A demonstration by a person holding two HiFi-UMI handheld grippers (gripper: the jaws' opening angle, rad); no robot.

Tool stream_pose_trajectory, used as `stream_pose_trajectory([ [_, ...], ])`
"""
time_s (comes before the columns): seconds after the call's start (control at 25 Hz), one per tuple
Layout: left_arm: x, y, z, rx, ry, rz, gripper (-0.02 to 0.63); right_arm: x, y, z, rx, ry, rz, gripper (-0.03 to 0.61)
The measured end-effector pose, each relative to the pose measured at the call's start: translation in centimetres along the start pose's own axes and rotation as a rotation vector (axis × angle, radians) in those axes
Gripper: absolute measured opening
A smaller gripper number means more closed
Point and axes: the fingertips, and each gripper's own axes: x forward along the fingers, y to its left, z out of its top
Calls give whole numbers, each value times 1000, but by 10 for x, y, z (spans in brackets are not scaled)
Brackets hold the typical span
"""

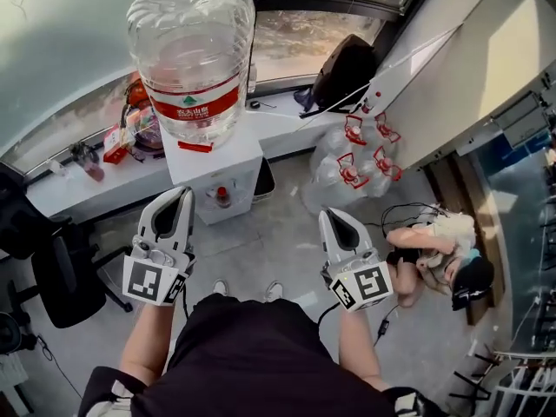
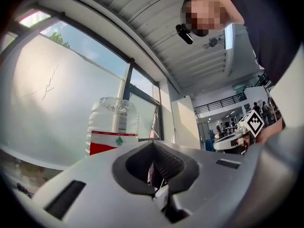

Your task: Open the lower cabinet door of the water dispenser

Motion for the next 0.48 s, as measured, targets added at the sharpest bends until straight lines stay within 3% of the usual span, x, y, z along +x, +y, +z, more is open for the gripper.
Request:
stream_pose_trajectory([
  [0.2, 15, -15, 3, 28, 0, 70, 8, 7, -29, 3, 1, -9, 72, 5],
  [0.48, 6, -5, -18, 70, 60, 132, 8, 26, -34, -36, 12, 72, 142, 5],
])
